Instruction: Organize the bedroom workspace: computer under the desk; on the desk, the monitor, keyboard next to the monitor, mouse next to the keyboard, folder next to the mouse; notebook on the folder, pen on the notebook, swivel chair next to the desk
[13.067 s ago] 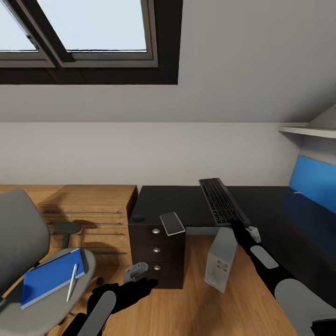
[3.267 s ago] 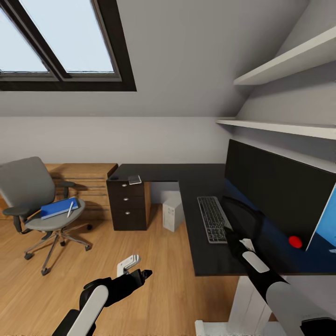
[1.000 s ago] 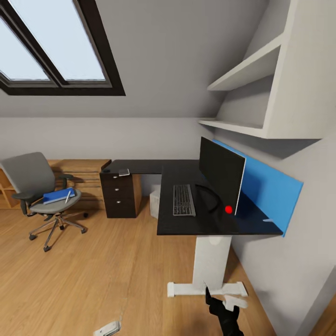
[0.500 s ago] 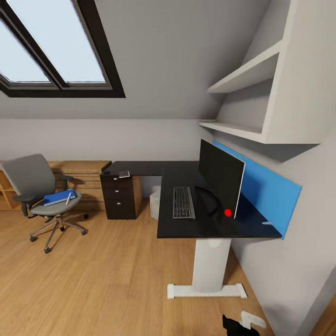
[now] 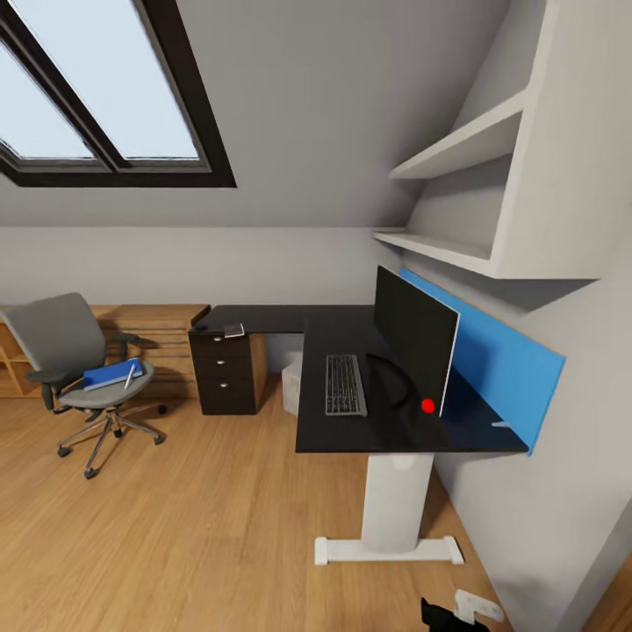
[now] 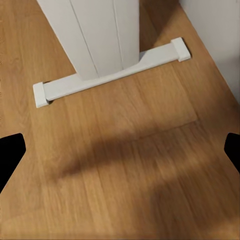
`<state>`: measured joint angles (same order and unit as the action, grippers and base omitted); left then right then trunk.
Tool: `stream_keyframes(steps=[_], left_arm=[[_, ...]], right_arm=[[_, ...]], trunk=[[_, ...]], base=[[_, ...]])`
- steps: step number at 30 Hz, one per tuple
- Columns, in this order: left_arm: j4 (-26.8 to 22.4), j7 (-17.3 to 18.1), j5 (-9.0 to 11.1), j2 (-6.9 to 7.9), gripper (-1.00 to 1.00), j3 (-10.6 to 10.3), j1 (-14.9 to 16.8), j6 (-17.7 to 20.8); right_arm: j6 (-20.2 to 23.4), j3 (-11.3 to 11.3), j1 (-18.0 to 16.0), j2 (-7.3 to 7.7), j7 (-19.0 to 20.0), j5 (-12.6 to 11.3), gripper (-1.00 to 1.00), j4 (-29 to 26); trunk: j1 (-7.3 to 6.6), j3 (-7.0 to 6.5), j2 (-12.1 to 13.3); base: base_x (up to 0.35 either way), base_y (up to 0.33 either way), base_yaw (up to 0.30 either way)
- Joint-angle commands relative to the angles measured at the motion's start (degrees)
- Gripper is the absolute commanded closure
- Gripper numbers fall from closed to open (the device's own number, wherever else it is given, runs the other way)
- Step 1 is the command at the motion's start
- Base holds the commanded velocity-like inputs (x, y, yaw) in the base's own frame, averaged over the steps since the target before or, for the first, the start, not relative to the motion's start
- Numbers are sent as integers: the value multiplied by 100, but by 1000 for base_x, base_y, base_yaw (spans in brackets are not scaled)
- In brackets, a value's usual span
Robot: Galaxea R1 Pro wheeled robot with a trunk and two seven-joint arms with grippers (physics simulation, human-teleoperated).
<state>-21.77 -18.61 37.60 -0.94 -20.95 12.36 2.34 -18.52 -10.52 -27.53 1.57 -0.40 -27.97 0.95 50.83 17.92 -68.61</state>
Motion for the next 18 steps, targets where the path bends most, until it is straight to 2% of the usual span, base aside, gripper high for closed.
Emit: stream_keyframes(steps=[1, 4, 8, 18], left_arm=[[-13, -49, 29, 7, -100, -46, 3, 1], [-12, -48, 32, 12, -100, -47, 3, -229], [-11, -47, 36, 14, -100, -43, 3, -463], [-11, -47, 37, 7, -100, -56, 3, -555]], right_arm=[[-20, -53, -6, -2, -6, -9, -100, 10], [-20, -66, -3, -4, -14, 189, -100, 16], [-16, -71, -2, -11, -20, 297, -100, 24], [-19, -75, -1, -31, -13, 335, -100, 28]], trunk=[[-22, -12, 37], [-88, -65, 157], [-176, -137, 318], [-396, -317, 719]], base=[[0, 0, 0], [0, 0, 0], [0, 0, 0], [0, 0, 0]])
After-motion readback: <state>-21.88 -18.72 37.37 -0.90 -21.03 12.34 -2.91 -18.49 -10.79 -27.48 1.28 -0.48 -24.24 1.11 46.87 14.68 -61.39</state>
